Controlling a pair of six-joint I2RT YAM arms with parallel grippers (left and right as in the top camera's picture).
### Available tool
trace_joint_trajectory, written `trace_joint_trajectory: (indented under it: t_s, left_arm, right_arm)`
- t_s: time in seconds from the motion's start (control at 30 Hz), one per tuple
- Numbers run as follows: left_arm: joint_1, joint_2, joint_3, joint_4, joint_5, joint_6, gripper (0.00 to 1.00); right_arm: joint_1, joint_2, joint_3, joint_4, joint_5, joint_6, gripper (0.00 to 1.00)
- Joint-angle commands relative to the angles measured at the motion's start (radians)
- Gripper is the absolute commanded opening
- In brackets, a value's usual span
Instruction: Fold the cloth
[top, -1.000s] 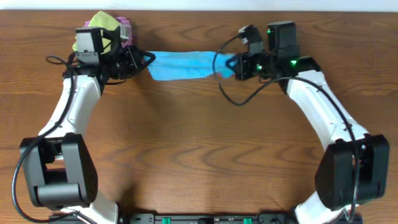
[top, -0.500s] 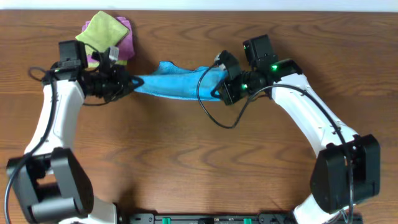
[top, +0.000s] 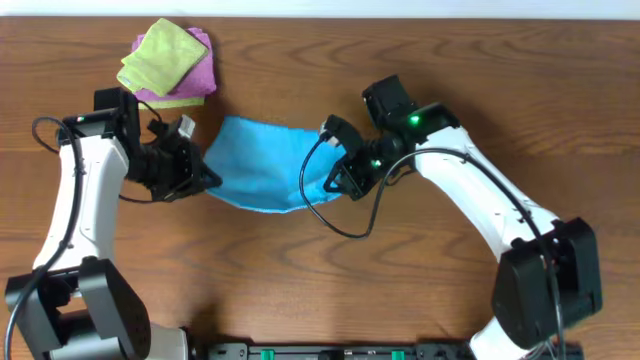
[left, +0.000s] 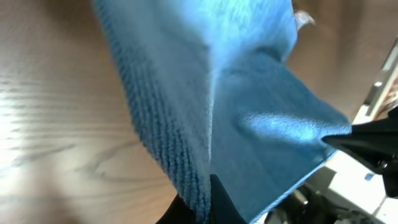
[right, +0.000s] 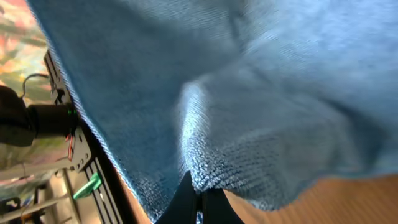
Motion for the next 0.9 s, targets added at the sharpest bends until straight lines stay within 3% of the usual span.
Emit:
trace_joint_trajectory:
  t_s: [0.0, 0.23, 0.5, 0.87]
  left_arm:
    - [0.022, -0.015, 0.006, -0.032, -0.044, 0.099, 0.06]
    - [0.028, -0.015, -0.159, -0.014, -0.044, 0.124, 0.06]
    - [0.028, -0.015, -0.380, 0.084, -0.034, 0.128, 0.06]
    - [0.026, -0.015, -0.425, 0.105, -0.014, 0.132, 0.06]
  right_arm:
    - [0.000, 0.004, -0.072, -0.002, -0.023, -0.028, 0.02]
    - [-0.004, 0.004, -0.215, 0.020, -0.031, -0.027, 0.02]
    - [-0.005, 0.004, -0.261, 0.031, 0.028, -0.005, 0.02]
    - [-0.054, 0.000, -0.323, 0.019, 0.079, 0.067, 0.02]
